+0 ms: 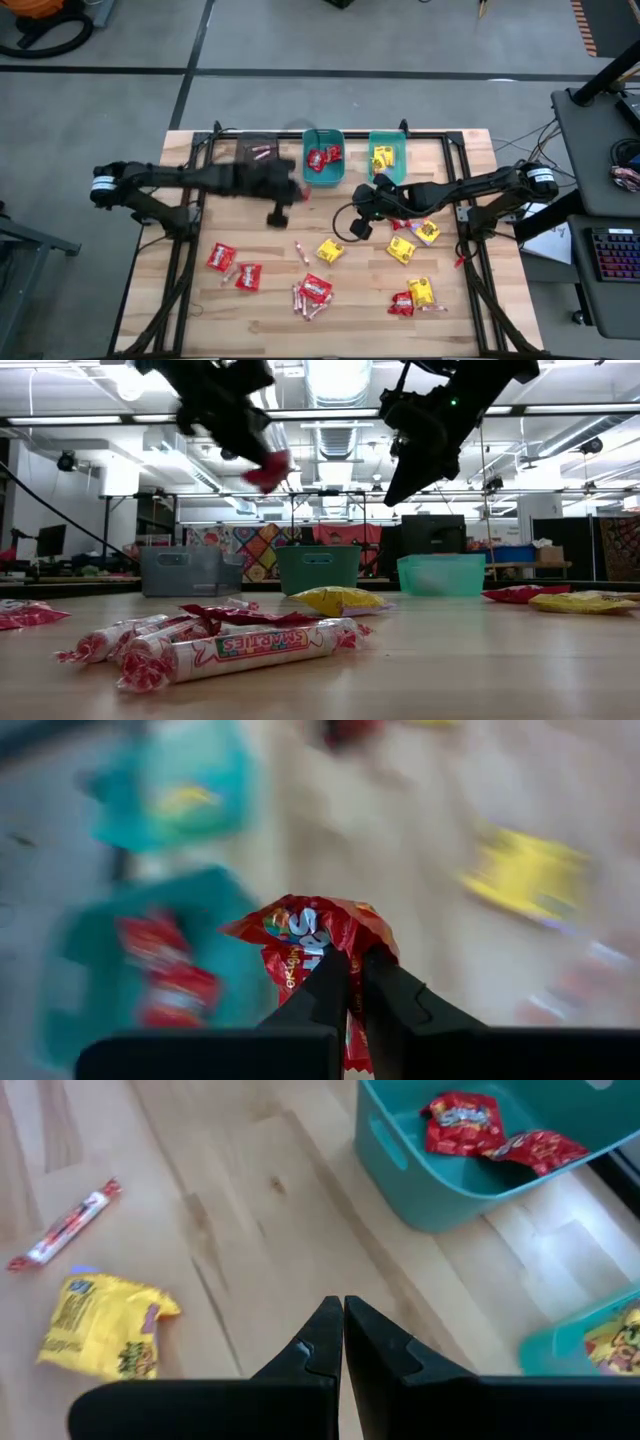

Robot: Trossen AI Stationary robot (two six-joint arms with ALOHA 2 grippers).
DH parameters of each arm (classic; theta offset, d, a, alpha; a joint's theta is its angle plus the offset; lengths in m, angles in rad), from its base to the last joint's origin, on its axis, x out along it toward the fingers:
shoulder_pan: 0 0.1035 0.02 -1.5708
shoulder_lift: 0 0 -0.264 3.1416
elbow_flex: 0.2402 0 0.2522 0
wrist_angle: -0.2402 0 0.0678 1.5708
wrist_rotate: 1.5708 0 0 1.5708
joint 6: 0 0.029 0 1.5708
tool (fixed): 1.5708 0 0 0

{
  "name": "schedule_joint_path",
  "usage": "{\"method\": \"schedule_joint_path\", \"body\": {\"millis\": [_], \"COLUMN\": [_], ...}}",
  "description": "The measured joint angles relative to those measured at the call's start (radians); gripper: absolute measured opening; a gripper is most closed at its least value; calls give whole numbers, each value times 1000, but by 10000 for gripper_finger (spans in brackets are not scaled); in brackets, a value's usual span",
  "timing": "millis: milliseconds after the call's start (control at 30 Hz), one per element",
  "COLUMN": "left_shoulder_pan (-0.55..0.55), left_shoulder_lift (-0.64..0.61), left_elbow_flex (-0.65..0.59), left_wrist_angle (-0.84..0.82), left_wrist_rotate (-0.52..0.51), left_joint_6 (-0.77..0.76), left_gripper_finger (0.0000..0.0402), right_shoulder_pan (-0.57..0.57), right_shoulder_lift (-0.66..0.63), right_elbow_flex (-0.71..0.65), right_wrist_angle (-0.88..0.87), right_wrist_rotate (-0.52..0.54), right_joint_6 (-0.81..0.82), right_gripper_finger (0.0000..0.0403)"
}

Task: Sort candy
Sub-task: Put the top left red candy on the dark green bin

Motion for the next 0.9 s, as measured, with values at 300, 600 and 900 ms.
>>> {"method": "schedule_joint_path", "body": {"millis": [300,600,900], "left_shoulder_pan": [376,476,486], "left_shoulder_lift": [161,378,504], "left_elbow_flex": [0,73,275], "left_wrist_angle": [463,541,278], "left_wrist_rotate": [88,122,128], "left_joint_6": [-123,-106,-67], "left_gripper_finger": [0,0,32], "right_shoulder_pan": [55,66,69], "right_shoulder_lift": [0,0,0], "right_elbow_flex": [0,0,0], "right_wrist_angle": [-7,-5,-2], "right_wrist_rotate": [0,3,2], "right_joint_6": [98,160,168], "right_gripper_finger": [9,9,9]}}
